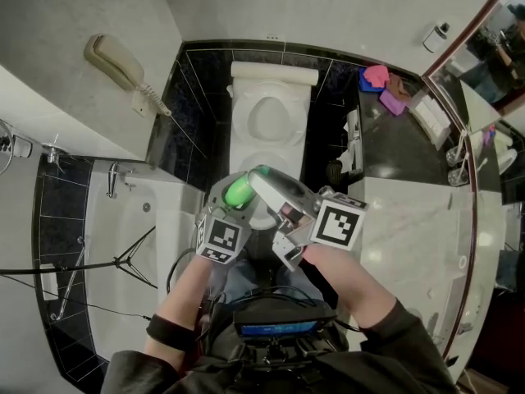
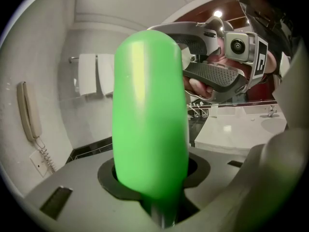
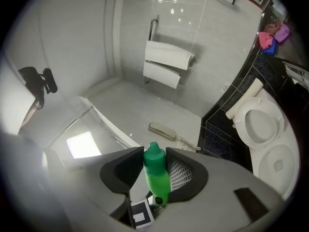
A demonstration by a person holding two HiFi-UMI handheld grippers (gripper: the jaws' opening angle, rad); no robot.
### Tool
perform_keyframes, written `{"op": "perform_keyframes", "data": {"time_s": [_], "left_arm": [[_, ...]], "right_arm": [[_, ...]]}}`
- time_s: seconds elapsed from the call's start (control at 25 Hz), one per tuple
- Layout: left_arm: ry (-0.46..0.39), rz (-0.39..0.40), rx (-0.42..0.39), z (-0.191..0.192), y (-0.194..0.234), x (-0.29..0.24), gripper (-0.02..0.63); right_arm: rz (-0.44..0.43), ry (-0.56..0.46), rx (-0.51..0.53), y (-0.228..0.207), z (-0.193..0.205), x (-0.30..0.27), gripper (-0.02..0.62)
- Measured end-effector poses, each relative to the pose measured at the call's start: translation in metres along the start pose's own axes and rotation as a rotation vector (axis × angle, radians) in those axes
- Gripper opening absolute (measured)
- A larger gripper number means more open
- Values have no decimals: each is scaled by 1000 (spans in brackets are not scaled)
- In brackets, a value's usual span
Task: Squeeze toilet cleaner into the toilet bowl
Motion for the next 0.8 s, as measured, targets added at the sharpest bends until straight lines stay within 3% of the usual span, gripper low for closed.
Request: {"op": "perform_keyframes", "data": {"time_s": [0.12, 0.28, 0.52, 0.68, 0.8], "left_arm": [[10, -2, 0, 2, 0, 0, 186], [-5, 79, -5, -7, -3, 1, 186], [-50, 314, 37, -18, -22, 8, 186], [-68, 523, 50, -22, -35, 19, 186], [-63, 628, 25, -24, -40, 27, 186]], "right_arm": [[51, 23, 77, -1, -4, 2, 155], [-18, 35, 118, 1, -4, 1, 152], [-147, 128, 269, 8, -5, 10, 152], [-274, 232, 444, 19, -3, 17, 155], [-365, 322, 589, 27, -2, 23, 155]]}}
Point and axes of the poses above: the fingertips, and each gripper's own axes: x backward along the fingers, y to its left, z out of its underside, the point moved 4 cm from there along x, backward along the fingers, and after that the axes turned 4 degrees about -y, right-handed, at the moved point
